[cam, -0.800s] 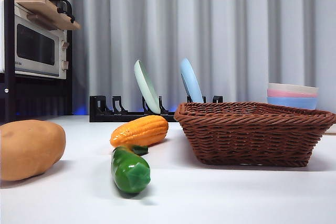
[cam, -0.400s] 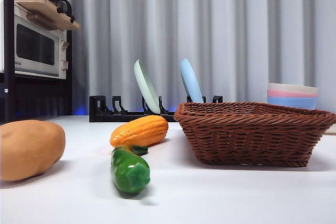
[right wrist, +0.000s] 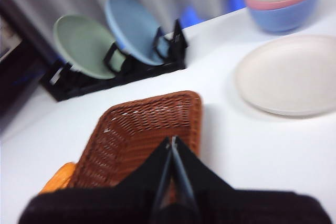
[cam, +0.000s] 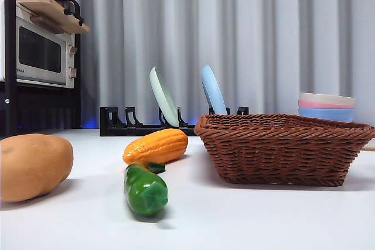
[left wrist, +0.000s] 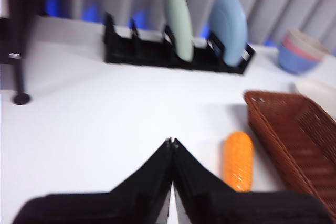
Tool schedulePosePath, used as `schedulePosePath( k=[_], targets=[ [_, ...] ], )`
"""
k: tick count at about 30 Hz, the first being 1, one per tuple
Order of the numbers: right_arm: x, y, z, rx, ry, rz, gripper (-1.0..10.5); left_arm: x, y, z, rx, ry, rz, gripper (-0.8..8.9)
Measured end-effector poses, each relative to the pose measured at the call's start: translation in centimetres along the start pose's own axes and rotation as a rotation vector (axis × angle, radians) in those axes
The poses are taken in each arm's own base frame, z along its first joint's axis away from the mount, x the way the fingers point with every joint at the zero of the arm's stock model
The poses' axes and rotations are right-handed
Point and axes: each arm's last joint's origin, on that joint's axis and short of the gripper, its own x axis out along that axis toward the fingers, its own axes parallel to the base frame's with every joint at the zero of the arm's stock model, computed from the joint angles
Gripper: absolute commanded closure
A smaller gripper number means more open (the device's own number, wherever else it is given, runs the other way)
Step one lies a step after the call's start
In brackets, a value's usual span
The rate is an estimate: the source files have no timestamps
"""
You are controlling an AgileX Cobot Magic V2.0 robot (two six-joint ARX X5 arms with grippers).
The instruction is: Pick up the basket,pick up the corn from the table,pick up the potato from the table,pick up the cucumber from the table,put all items into the basket
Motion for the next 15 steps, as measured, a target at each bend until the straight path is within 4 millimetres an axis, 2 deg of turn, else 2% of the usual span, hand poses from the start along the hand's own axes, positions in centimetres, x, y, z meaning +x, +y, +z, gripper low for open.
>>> schedulePosePath(
  k=[6,10,11,12,15],
  targets=[
    [2.9,0.5,2.1,-0.035,0.215,0.01,9.5,2.1,0.0,2.4,-0.012,0.137,-0.066,8.18],
    [4.7,0.5,2.3,-0.059,0.374,0.05,9.4,3.5,0.3,2.7,-0.022,0.197,-0.104,8.06],
    [5.1,0.5,2.3,-0.063,0.404,0.059,9.3,3.8,0.4,2.6,-0.024,0.209,-0.112,7.7],
    [5.4,0.5,2.2,-0.07,0.426,0.068,8.8,4.0,0.5,2.5,-0.027,0.221,-0.116,6.88],
    [6.1,0.4,1.9,-0.086,0.456,0.089,6.4,4.4,0.7,2.3,-0.034,0.242,-0.117,4.38]
  ],
)
